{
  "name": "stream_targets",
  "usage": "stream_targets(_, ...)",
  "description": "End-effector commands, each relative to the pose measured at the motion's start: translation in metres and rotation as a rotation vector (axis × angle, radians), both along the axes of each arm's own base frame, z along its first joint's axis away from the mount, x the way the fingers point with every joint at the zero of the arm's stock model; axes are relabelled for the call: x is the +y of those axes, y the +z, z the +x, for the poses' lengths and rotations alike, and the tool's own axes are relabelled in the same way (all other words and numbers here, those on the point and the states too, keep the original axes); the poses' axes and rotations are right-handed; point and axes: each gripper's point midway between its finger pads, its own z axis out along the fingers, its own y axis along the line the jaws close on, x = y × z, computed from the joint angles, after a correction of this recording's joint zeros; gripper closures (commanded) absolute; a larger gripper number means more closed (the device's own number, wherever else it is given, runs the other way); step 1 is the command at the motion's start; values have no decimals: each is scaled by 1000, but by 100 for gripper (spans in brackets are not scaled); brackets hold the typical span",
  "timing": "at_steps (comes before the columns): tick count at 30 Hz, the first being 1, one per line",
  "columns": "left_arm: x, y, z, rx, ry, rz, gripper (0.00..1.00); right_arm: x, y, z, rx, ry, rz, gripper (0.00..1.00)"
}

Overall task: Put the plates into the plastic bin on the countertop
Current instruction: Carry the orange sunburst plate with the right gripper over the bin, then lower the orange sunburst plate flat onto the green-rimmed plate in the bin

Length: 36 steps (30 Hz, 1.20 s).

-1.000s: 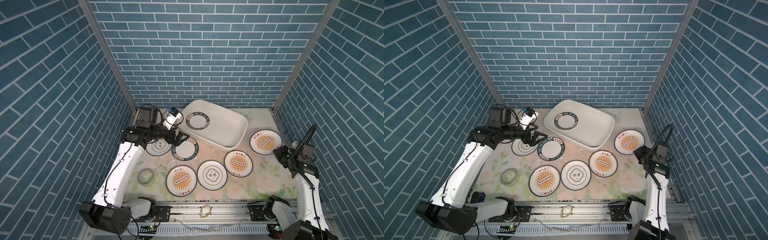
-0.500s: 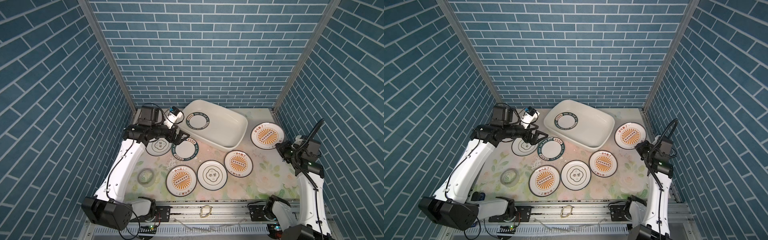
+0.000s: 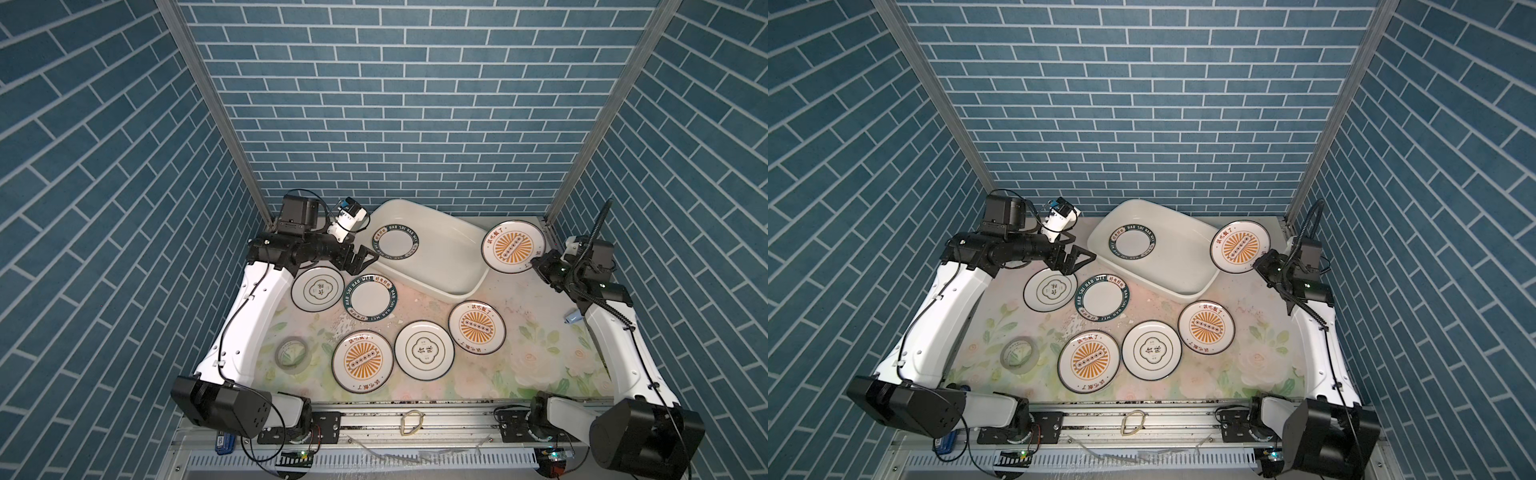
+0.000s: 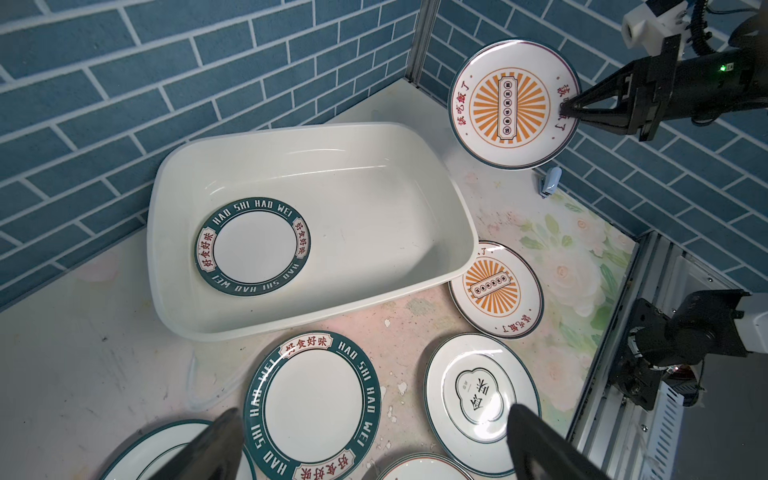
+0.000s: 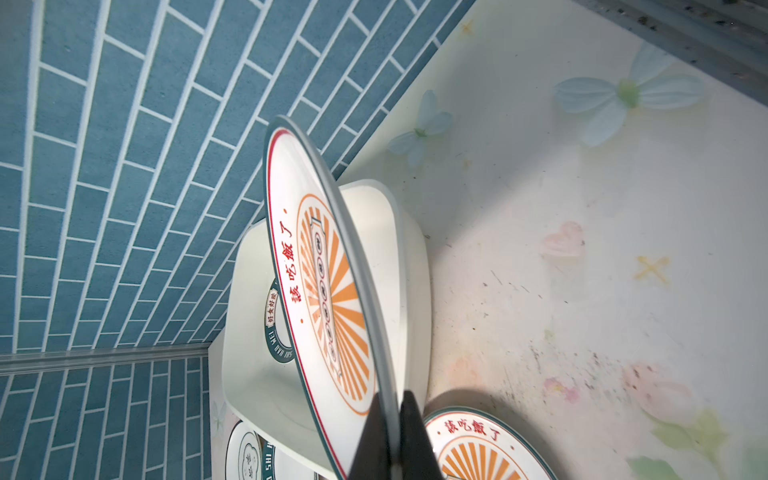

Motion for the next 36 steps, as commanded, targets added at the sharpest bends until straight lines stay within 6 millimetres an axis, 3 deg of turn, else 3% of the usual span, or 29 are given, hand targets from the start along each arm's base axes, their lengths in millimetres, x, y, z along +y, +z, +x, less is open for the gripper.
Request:
stream_targets(1,0,-9,5,45,17,14,0,13,27,36,-102,3,-4,100)
stream_targets(10,1,-21,17,83,42,40,0,98,13,100,-91,205,-2,100)
stream_targets(14,1,-23,21,91,42,44,1,145,10,116,-106,327,-13,100)
stream_targets(19,-5,-23,26,127,44,13,0,194,-7,130,-85,423,-14,100)
stream_targets(27,-8,-19,23,138,43,-19,0,264,-49,153,-45,535,19,100)
stream_targets(36,-6,-24,19,143,43,-13,1,306,-108,181,32,567,71,100)
